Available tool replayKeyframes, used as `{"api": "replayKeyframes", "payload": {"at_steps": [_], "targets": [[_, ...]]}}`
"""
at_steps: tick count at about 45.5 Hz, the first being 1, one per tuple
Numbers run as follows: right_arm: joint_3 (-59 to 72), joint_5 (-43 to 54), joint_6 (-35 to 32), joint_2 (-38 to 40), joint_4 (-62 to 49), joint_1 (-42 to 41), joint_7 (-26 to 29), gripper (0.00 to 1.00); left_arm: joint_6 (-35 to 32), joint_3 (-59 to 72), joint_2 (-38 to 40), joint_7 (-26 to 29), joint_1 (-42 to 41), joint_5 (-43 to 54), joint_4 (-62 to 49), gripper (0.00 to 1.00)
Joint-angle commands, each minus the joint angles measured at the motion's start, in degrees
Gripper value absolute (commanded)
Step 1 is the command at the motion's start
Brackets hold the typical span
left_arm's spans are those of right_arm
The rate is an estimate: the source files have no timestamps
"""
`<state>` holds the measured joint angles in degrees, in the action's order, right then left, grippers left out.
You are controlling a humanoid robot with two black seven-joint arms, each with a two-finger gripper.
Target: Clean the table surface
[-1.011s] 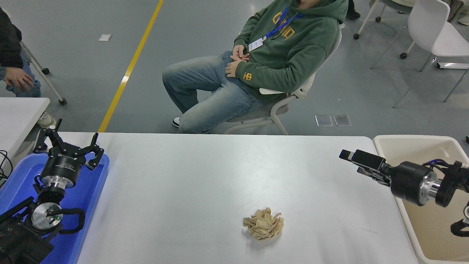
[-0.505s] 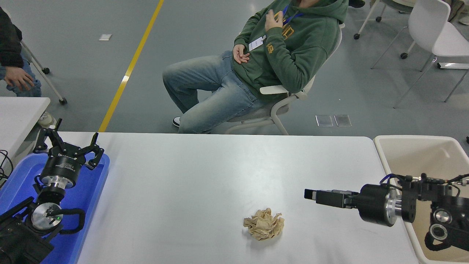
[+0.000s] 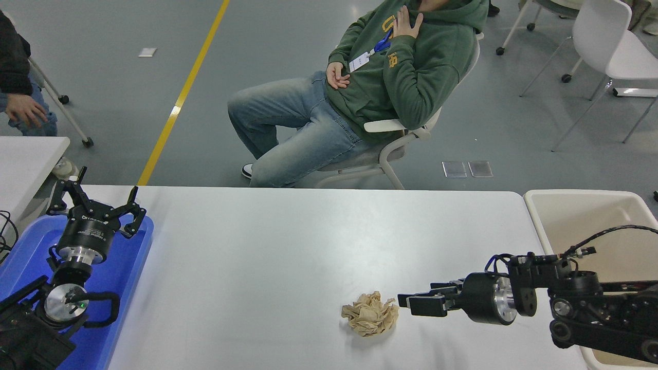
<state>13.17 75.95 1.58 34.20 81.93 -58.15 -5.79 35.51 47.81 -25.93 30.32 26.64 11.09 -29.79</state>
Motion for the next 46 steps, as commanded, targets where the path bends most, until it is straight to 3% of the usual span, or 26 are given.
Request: {"api": "replayKeyframes", "payload": {"at_steps": [1,21,46], "targets": [[3.26,0.51,0.88,-6.95,-3.97,-1.96,1.58,0.99,0.0,0.0,0.0,0.0,0.0,-0.02,0.0,1.0],[6.78,2.71,1.58,-14.33,-11.08,-0.3,1.22,0.99,0.0,0.0,0.0,0.0,0.0,-0.02,0.0,1.0],[7.66,4.47,1.93,-17.32,-14.86,2.61,1.05,0.99,0.0,0.0,0.0,0.0,0.0,-0.02,0.0,1.0]]}}
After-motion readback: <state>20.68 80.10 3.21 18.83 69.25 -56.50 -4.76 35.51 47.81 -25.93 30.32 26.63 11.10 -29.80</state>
